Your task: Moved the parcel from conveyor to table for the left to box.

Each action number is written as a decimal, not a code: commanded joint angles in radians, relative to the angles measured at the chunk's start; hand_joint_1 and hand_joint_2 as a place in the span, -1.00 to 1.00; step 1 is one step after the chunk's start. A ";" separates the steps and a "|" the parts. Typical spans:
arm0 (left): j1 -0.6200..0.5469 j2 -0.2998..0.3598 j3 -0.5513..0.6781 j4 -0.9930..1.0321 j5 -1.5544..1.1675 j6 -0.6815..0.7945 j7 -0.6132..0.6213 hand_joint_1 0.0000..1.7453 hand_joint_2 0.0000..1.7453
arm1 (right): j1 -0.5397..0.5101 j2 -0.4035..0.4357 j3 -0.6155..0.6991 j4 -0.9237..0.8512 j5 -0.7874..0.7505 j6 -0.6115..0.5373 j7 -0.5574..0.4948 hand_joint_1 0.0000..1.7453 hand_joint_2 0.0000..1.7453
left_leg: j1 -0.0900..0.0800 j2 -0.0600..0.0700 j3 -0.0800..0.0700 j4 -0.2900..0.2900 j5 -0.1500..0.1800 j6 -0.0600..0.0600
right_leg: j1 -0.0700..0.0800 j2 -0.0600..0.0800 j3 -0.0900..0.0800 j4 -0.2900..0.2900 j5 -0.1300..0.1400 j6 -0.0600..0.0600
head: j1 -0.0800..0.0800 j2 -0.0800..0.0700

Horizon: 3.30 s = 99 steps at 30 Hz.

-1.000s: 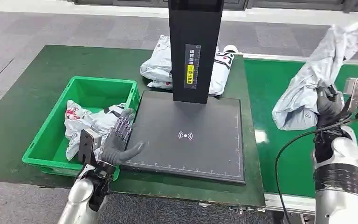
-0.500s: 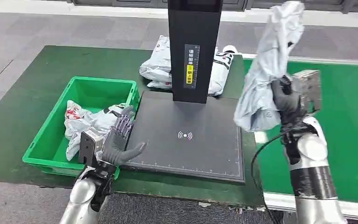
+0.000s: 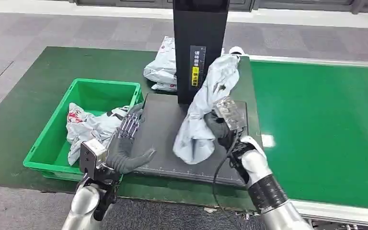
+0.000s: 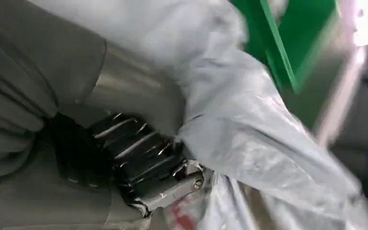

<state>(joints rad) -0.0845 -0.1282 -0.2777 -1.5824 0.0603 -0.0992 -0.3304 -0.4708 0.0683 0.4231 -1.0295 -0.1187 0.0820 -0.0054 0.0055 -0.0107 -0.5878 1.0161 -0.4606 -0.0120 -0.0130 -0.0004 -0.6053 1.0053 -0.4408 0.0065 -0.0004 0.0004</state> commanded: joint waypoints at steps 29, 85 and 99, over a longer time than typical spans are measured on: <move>-0.107 0.071 -0.006 0.198 -0.044 0.092 -0.084 -1.00 1.00 | 0.099 -0.058 -0.018 -0.517 0.010 -0.154 -0.254 -1.00 1.00 | 0.001 0.000 0.001 0.000 0.001 -0.001 | 0.001 -0.001 0.001 -0.001 0.000 -0.001 | 0.000 0.000; -0.704 -0.042 -0.451 1.238 -1.164 -0.025 0.328 1.00 1.00 | 0.365 0.104 -0.207 -0.704 0.012 -0.191 -0.234 -1.00 1.00 | 0.001 0.006 0.007 -0.002 0.002 -0.001 | 0.001 0.005 0.005 -0.003 0.004 -0.001 | 0.000 0.000; -0.603 0.068 -0.150 0.624 -1.026 0.489 0.434 1.00 1.00 | 0.447 0.076 -0.200 -0.805 0.023 -0.302 -0.243 -1.00 1.00 | 0.002 0.004 0.004 0.000 0.002 -0.001 | 0.002 0.004 0.002 -0.001 0.004 -0.002 | 0.000 0.000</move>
<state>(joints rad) -0.7707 -0.1664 -0.6530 -0.5003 -1.0732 0.2023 0.0968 -0.0497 0.1640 0.2674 -1.7940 -0.1041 -0.1681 -0.2560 0.0064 -0.0068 -0.5826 1.0161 -0.4587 -0.0135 -0.0118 0.0036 -0.6018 1.0049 -0.4374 0.0053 0.0000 0.0000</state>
